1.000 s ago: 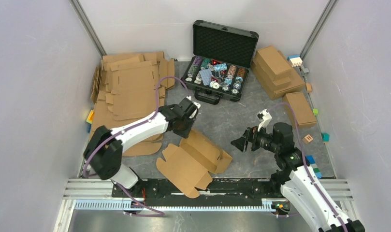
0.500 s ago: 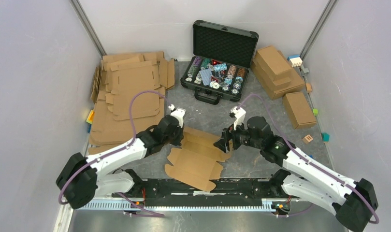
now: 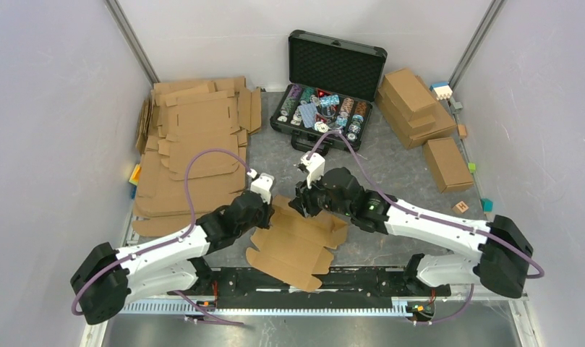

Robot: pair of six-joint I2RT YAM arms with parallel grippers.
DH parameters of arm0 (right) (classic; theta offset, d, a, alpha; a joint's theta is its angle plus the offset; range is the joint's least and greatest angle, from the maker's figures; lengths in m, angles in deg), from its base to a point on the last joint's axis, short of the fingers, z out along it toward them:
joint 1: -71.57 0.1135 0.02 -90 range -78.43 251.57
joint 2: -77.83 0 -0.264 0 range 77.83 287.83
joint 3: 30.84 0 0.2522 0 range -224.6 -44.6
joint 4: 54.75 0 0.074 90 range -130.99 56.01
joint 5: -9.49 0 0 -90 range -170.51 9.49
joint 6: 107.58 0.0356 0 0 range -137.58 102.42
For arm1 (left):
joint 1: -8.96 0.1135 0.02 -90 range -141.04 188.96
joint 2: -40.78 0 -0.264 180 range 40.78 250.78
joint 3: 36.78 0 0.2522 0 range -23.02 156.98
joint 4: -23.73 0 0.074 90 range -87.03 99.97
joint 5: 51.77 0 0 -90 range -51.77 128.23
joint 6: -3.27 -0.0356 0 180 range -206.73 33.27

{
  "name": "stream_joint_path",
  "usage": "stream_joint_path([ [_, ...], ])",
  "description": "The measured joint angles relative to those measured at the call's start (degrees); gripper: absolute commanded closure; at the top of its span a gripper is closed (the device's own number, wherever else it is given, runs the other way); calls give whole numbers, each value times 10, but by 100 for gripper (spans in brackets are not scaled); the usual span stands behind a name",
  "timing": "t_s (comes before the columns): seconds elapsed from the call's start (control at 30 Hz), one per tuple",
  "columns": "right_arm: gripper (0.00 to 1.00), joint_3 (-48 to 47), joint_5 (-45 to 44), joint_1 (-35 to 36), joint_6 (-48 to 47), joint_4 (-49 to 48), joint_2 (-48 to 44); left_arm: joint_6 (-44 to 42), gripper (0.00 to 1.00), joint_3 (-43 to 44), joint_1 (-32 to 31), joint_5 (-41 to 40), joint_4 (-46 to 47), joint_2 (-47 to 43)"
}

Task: Fold the paper box

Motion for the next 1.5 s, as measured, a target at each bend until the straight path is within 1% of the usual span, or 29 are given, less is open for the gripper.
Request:
stream_joint_path([
  [0.1,71,0,-10,3,10,-19,29,0,85,-9,-6,-6,4,-5],
  [0.23,86,1,-18,3,27,-49,61,1,84,-22,-9,-12,15,-14],
  [0.33,90,5,-16,4,36,-75,79,5,81,-27,-9,-12,24,-16],
  [0.4,93,10,-7,5,42,-93,93,7,78,-28,-9,-12,27,-16],
  [0.5,94,18,5,10,50,-113,116,9,72,-31,-11,-12,32,-16],
  [0.57,95,23,10,15,52,-122,129,13,71,-33,-12,-12,36,-17],
  [0.73,95,36,15,21,60,-143,141,29,76,-47,-12,-10,38,-31],
  [0.9,95,33,13,21,59,-141,141,36,76,-52,-12,-12,38,-38],
  [1.03,94,4,11,21,58,-123,145,39,78,-53,-12,-13,39,-38],
  [1.2,94,-45,8,21,57,-122,174,41,78,-53,-12,-14,39,-38],
  [1.3,95,-57,8,21,57,-122,198,41,78,-53,-14,-15,39,-37],
  [1.5,96,-56,12,22,62,-137,231,42,69,-54,-21,-20,37,-31],
])
